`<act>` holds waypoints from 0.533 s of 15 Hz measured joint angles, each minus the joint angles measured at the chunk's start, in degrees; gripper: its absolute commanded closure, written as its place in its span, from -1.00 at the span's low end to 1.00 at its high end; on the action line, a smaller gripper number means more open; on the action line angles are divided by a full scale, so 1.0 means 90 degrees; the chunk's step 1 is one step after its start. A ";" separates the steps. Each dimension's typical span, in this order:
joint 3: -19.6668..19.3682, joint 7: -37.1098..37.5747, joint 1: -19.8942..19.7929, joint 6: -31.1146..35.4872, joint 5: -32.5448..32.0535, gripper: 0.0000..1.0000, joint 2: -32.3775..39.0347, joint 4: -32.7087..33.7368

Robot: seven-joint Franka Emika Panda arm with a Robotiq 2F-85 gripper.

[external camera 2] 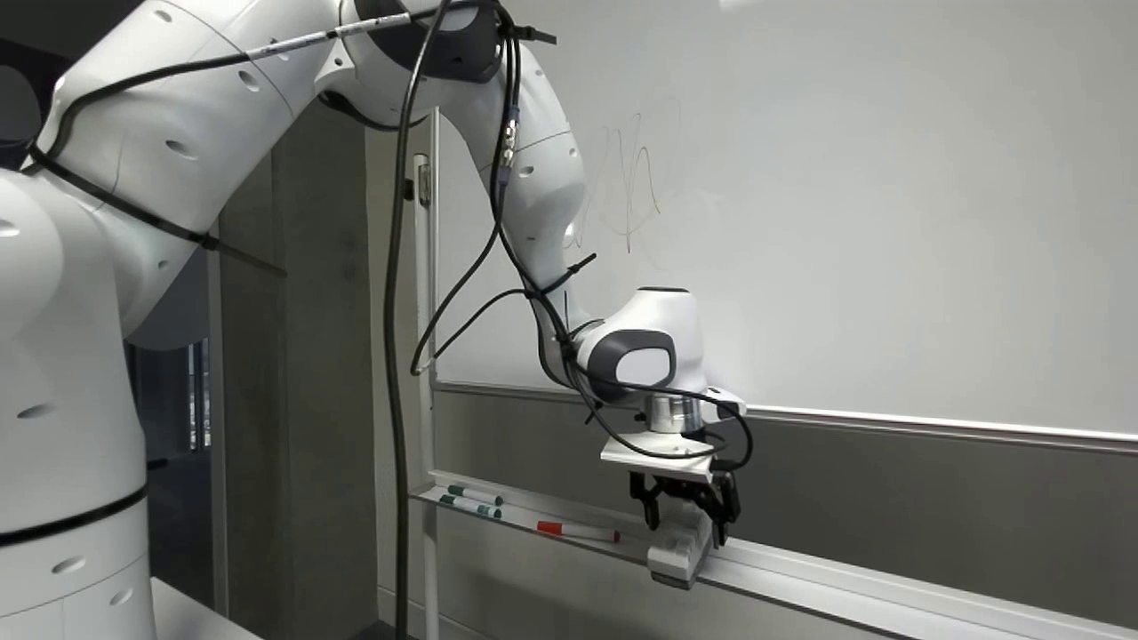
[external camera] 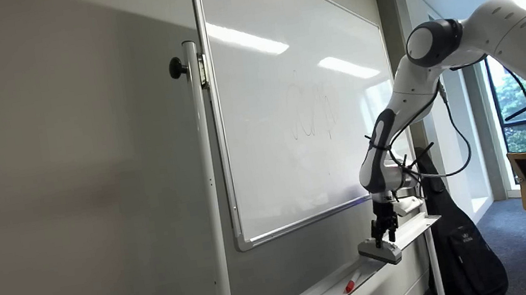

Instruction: Pick up the duster, clean the whiteboard and then put the duster back down

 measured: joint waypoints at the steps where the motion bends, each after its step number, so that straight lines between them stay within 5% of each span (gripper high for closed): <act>1: -0.0001 0.0003 0.0025 0.0000 -0.0031 -1.00 0.0053 0.0043; 4: -0.0009 0.0036 0.0082 0.0000 -0.0127 -1.00 0.0219 0.0167; 5: -0.0021 0.0061 0.0094 0.0000 -0.0148 -0.50 0.0253 0.0179; 8: -0.0033 0.0085 0.0106 -0.0001 -0.0203 -0.19 0.0348 0.0216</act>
